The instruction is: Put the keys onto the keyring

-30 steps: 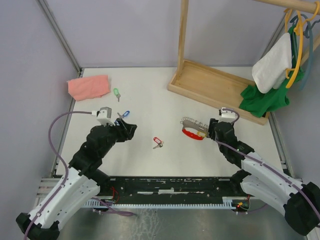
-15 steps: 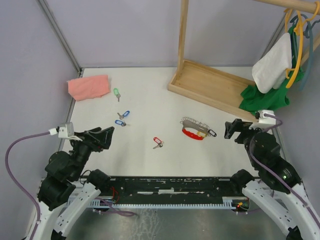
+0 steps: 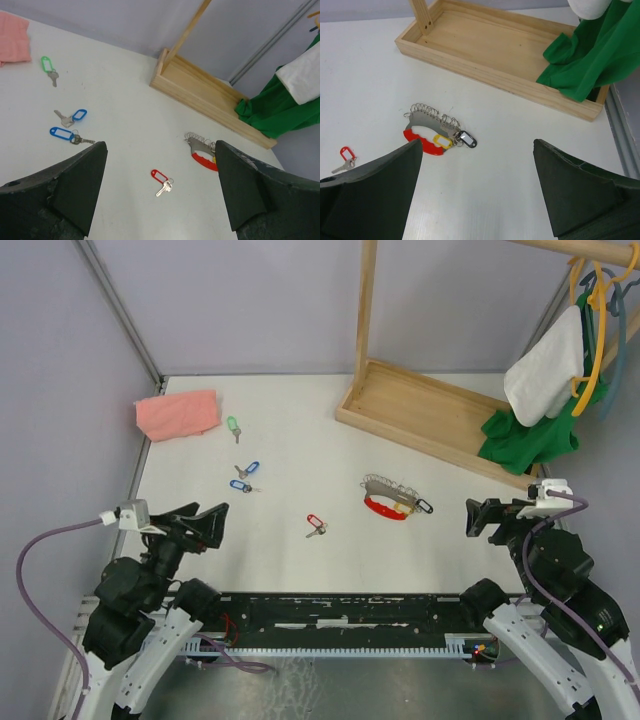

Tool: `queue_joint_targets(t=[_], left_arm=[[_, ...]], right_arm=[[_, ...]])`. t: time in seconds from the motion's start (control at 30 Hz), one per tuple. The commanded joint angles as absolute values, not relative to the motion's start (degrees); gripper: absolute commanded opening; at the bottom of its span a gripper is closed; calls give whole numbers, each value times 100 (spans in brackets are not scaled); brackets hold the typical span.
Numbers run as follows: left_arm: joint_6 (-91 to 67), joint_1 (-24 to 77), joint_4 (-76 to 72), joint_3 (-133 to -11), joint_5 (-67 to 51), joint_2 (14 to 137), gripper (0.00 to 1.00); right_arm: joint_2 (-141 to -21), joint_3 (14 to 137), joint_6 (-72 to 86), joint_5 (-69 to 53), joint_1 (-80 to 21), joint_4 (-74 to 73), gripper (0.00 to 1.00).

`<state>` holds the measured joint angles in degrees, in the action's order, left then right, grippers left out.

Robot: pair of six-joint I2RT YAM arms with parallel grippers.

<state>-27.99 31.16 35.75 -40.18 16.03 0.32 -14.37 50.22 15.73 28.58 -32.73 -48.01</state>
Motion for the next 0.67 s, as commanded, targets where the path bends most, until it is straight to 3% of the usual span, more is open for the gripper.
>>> queue_joint_targets(t=[0.0, 0.63], left_arm=[[-2548, 3097, 3227, -3614, 1636, 24, 95], [-2460, 3093, 3231, -3560, 1740, 18, 100]], right_arm=[[-1318, 4876, 1400, 3044, -3257, -4856, 100], [-1318, 4817, 1291, 2927, -3257, -4795, 100]])
